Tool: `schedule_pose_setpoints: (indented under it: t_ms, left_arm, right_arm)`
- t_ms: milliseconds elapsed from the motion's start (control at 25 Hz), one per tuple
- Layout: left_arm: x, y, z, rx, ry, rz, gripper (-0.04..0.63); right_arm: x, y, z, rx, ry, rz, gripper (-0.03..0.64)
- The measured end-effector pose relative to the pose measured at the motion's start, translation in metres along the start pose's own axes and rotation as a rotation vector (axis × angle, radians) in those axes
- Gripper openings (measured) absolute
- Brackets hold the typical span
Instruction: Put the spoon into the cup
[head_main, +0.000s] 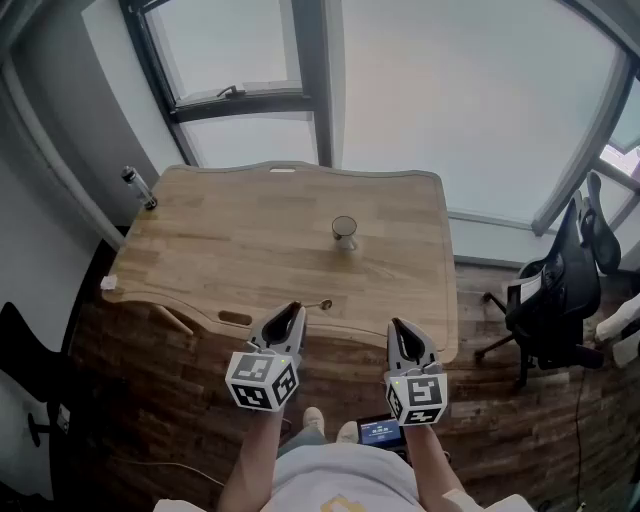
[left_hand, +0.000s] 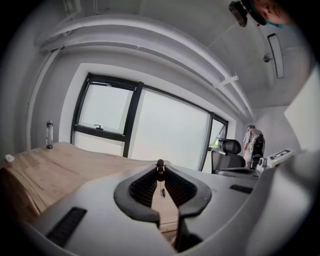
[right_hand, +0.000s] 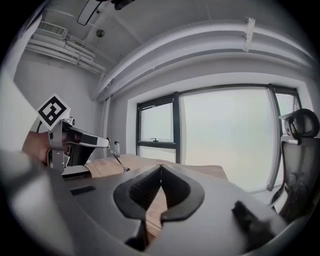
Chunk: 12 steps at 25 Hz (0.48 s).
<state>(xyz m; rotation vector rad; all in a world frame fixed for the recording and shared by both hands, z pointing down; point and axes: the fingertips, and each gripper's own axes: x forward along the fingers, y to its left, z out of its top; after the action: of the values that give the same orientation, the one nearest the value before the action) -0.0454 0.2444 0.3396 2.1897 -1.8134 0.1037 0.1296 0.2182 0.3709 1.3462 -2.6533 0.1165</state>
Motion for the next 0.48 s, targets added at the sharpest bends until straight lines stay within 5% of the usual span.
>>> schedule_pose_setpoints:
  t_ms: [480]
  left_arm:
    - [-0.004, -0.011, 0.001, 0.045, 0.007, -0.005, 0.052]
  right_arm:
    - [-0.004, 0.005, 0.007, 0.027, -0.034, 0.047, 0.032]
